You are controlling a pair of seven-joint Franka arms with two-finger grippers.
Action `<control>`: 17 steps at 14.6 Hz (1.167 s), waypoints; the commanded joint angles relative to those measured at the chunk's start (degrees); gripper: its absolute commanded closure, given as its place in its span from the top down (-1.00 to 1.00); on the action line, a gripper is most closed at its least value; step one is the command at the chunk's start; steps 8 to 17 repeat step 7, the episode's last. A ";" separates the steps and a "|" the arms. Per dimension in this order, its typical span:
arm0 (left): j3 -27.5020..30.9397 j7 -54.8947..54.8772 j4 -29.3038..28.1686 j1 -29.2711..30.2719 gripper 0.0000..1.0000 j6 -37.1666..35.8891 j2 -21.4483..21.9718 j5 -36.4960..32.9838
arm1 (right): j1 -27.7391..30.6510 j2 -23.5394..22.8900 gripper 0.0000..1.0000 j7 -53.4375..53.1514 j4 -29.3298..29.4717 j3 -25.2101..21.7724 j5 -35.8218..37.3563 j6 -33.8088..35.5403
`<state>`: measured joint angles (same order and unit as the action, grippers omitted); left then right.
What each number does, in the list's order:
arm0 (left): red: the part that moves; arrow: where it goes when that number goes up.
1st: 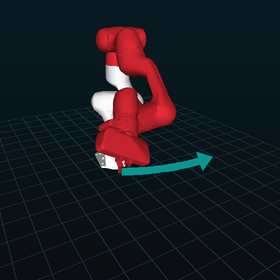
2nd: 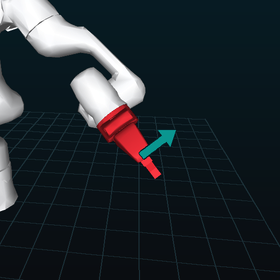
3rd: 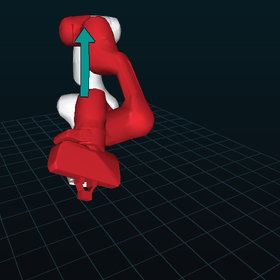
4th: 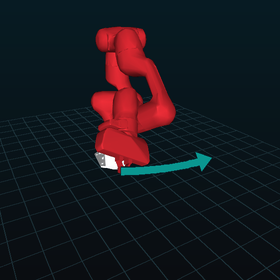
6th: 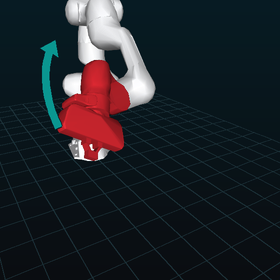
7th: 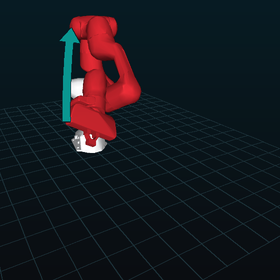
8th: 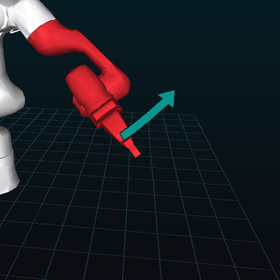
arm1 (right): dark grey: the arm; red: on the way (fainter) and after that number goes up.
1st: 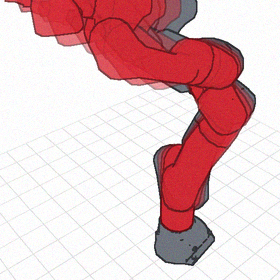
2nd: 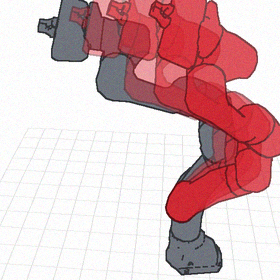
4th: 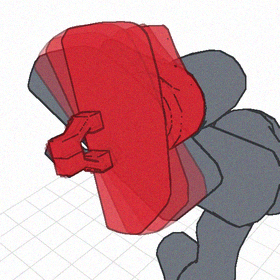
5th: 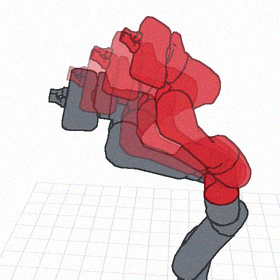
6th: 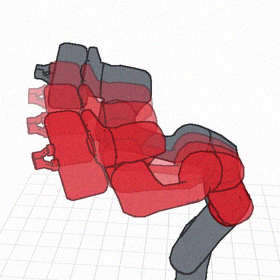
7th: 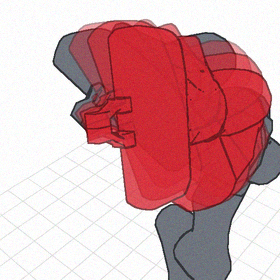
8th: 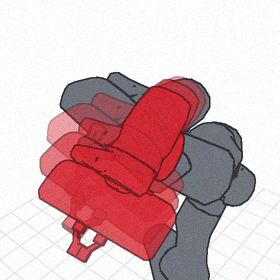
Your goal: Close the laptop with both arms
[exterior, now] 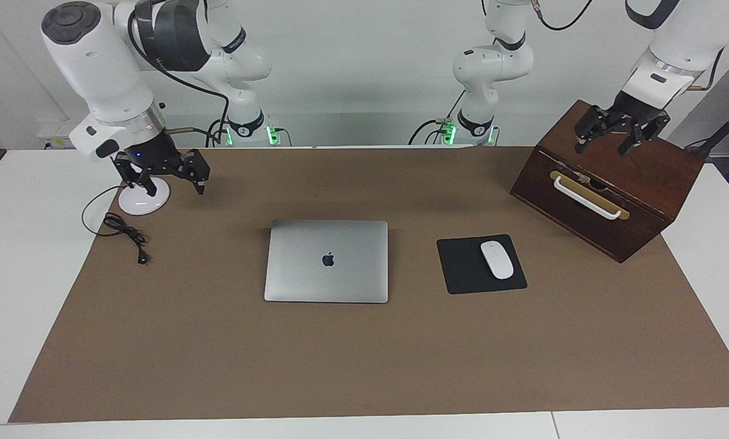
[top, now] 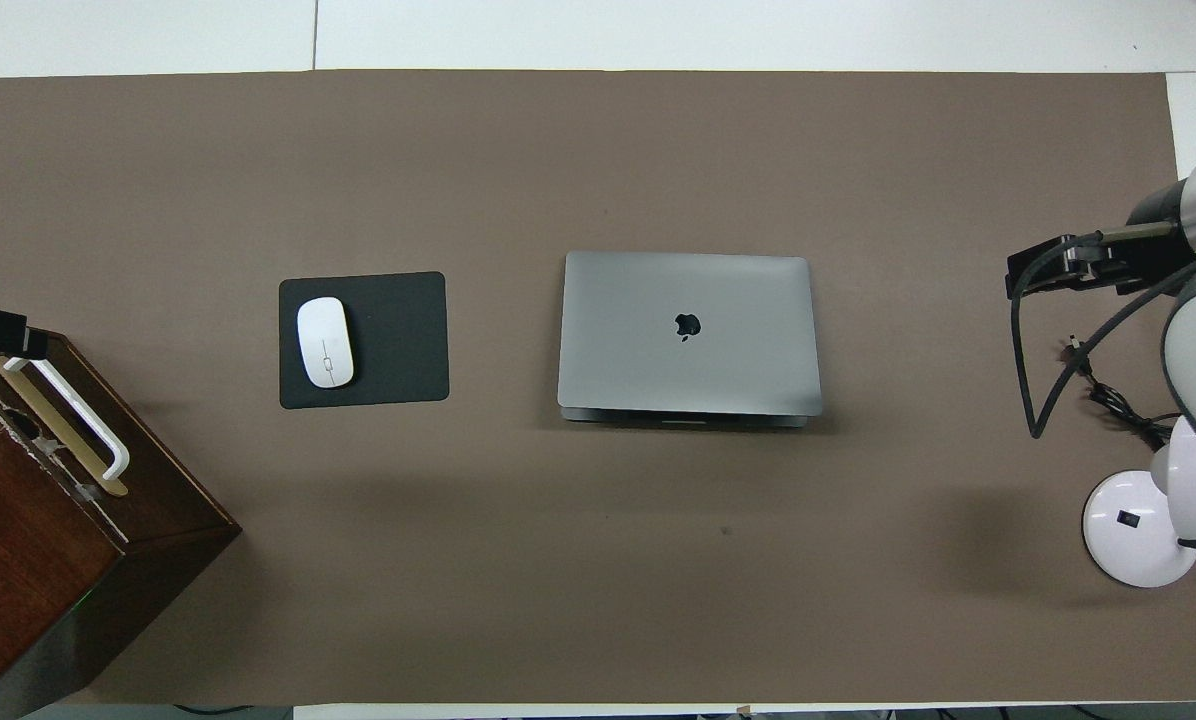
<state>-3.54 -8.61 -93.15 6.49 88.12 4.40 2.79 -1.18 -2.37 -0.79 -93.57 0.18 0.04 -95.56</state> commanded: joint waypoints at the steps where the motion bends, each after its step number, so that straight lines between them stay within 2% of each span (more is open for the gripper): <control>1: -0.68 0.62 2.01 -0.42 1.00 -1.55 -1.41 -4.00 | 0.91 1.40 1.00 0.88 -1.80 0.69 1.01 -0.95; 17: -0.76 0.53 1.75 -0.60 1.00 -1.37 -1.32 -4.37 | 0.83 1.40 1.00 0.88 -1.97 0.61 1.01 -0.86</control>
